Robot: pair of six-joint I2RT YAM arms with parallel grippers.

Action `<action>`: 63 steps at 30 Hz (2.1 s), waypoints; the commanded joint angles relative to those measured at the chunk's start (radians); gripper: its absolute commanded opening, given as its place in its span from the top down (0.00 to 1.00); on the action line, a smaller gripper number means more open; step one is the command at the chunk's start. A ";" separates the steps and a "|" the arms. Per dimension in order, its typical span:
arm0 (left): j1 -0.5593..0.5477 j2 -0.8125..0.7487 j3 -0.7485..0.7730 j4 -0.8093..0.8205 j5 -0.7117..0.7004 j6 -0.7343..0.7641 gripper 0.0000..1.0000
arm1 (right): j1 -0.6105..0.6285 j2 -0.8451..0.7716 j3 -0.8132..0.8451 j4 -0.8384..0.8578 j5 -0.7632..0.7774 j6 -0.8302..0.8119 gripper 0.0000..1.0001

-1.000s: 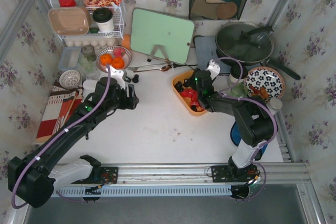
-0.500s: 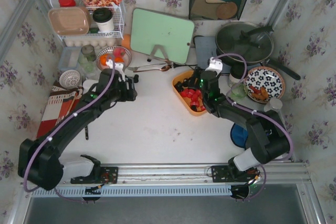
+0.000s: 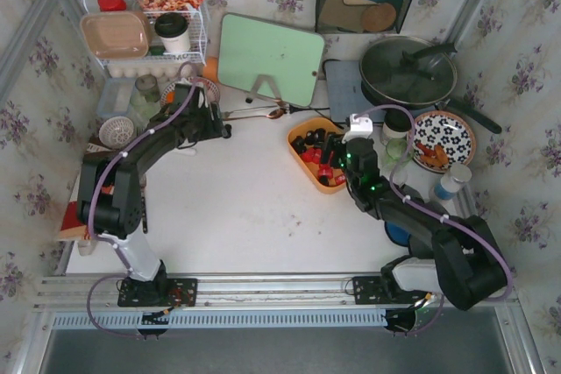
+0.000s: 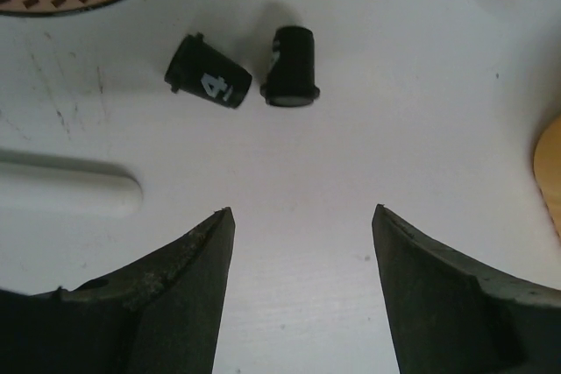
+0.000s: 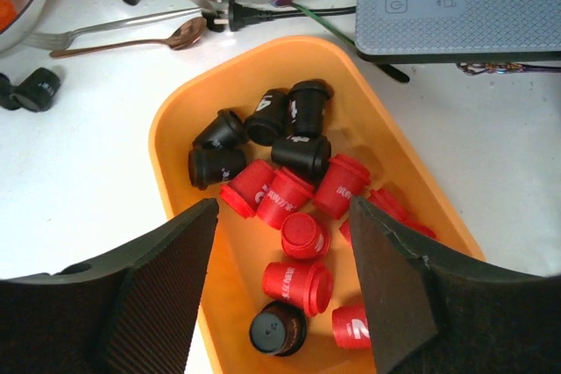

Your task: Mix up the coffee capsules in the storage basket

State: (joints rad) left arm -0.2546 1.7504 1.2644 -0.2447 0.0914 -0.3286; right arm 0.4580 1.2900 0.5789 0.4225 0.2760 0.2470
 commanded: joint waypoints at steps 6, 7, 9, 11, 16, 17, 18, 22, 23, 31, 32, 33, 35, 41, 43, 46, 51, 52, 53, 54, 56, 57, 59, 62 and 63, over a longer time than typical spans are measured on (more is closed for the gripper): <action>0.025 0.161 0.150 -0.019 -0.054 -0.032 0.34 | 0.004 -0.060 -0.050 0.035 -0.121 0.007 0.37; 0.027 0.179 0.169 -0.027 -0.067 -0.023 0.34 | 0.004 -0.062 -0.053 0.034 -0.130 0.008 0.37; 0.030 0.222 0.205 -0.053 -0.088 0.003 0.34 | 0.006 -0.066 -0.059 0.032 -0.147 0.010 0.37; 0.040 0.262 0.248 -0.093 -0.092 0.005 0.34 | 0.007 -0.071 -0.066 0.032 -0.158 0.011 0.37; 0.066 0.325 0.304 -0.150 -0.088 -0.039 0.34 | 0.009 -0.067 -0.079 0.042 -0.181 0.015 0.37; 0.069 0.329 0.303 -0.150 -0.091 -0.045 0.34 | 0.009 -0.064 -0.079 0.042 -0.187 0.016 0.37; 0.069 0.335 0.305 -0.150 -0.090 -0.056 0.34 | 0.009 -0.061 -0.078 0.043 -0.192 0.017 0.37; 0.071 0.367 0.317 -0.148 -0.087 -0.087 0.34 | 0.010 -0.042 -0.077 0.052 -0.213 0.026 0.37; 0.073 0.377 0.324 -0.149 -0.088 -0.094 0.34 | 0.010 -0.039 -0.077 0.053 -0.217 0.029 0.37; 0.078 0.441 0.368 -0.158 -0.065 -0.128 0.38 | 0.019 -0.018 -0.077 0.054 -0.236 0.029 0.37; 0.078 0.445 0.367 -0.155 -0.060 -0.130 0.39 | 0.019 -0.016 -0.076 0.054 -0.238 0.029 0.37; 0.078 0.447 0.362 -0.151 -0.055 -0.131 0.40 | 0.020 -0.014 -0.077 0.055 -0.238 0.028 0.37; 0.078 0.445 0.350 -0.142 -0.052 -0.131 0.43 | 0.021 -0.011 -0.077 0.055 -0.239 0.028 0.37; 0.078 0.414 0.300 -0.113 -0.055 -0.105 0.58 | 0.023 -0.003 -0.073 0.057 -0.241 0.028 0.37; 0.078 0.405 0.291 -0.116 -0.057 -0.095 0.61 | 0.025 0.000 -0.071 0.057 -0.243 0.029 0.37; 0.078 0.382 0.257 -0.105 -0.060 -0.085 0.61 | 0.027 0.001 -0.069 0.056 -0.243 0.032 0.37; 0.078 0.360 0.245 -0.095 -0.086 -0.045 0.61 | 0.033 0.002 -0.067 0.052 -0.244 0.034 0.37; 0.078 0.359 0.251 -0.102 -0.092 -0.030 0.58 | 0.036 0.001 -0.065 0.050 -0.244 0.034 0.37; 0.077 0.357 0.255 -0.105 -0.099 -0.012 0.55 | 0.037 -0.001 -0.064 0.048 -0.244 0.033 0.37; 0.078 0.352 0.259 -0.108 -0.108 0.007 0.50 | 0.037 -0.002 -0.064 0.045 -0.244 0.031 0.37; 0.079 0.342 0.264 -0.112 -0.135 0.030 0.48 | 0.039 -0.004 -0.062 0.042 -0.246 0.029 0.37; 0.081 0.338 0.265 -0.115 -0.150 0.036 0.47 | 0.039 -0.006 -0.062 0.041 -0.245 0.028 0.37; 0.083 0.330 0.273 -0.123 -0.171 0.046 0.47 | 0.040 -0.005 -0.062 0.040 -0.245 0.026 0.36; 0.086 0.328 0.273 -0.100 -0.164 0.062 0.47 | 0.041 0.000 -0.058 0.042 -0.249 0.026 0.36; 0.087 0.331 0.274 -0.084 -0.154 0.070 0.46 | 0.041 0.002 -0.057 0.042 -0.251 0.026 0.36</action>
State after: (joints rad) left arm -0.1707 2.0846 1.5311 -0.3523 -0.0509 -0.3065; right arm 0.4965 1.2884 0.5095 0.4515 0.0280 0.2783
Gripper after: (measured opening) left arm 0.528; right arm 0.636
